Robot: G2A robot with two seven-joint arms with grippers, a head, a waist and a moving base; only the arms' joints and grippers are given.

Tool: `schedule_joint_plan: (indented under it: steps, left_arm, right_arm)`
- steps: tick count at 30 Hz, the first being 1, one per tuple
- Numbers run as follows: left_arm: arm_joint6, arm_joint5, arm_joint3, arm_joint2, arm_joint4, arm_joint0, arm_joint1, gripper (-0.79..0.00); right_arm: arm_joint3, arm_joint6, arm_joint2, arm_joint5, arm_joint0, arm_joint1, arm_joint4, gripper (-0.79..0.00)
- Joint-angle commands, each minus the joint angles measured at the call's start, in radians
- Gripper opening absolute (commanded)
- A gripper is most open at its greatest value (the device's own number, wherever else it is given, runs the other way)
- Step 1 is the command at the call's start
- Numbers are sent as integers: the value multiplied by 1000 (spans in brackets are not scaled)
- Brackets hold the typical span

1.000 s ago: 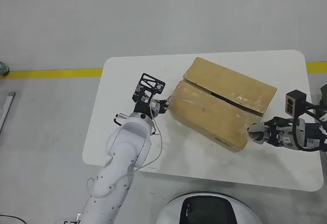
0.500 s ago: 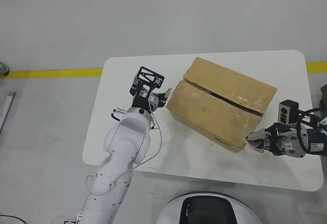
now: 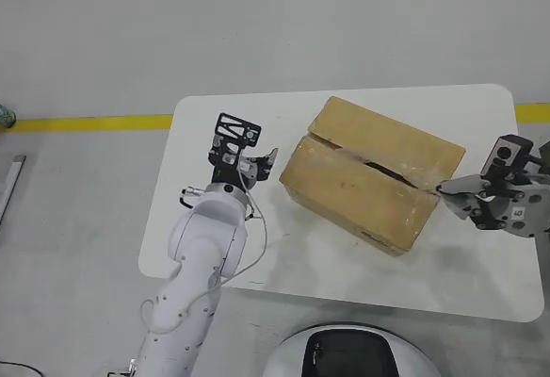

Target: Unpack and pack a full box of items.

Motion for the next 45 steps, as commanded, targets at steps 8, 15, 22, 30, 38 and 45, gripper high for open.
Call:
schedule_joint_plan:
  steps: [8,15,22,30,38,45]
  left_arm:
    - [-24,-4,-50,-46,-11,65,2,0]
    - [-26,0,-79,-78,-14,104,2,0]
    - [-27,-6,-104,-108,-17,137,4,0]
    - [-30,-13,-124,-125,-16,161,4,0]
    - [-30,-13,-124,-125,-16,161,4,0]
    - [-30,-13,-124,-125,-16,161,4,0]
  right_arm:
    - [23,-93,-54,-2,142,-5,135,-785]
    - [-11,-37,-67,156,246,38,-279,-785]
    - [-27,155,-165,132,316,107,-514,-785]
    - [40,216,-244,72,492,214,-432,-785]
    - [158,169,-231,0,568,223,-362,-785]
    - [206,22,-205,-78,542,216,-317,-785]
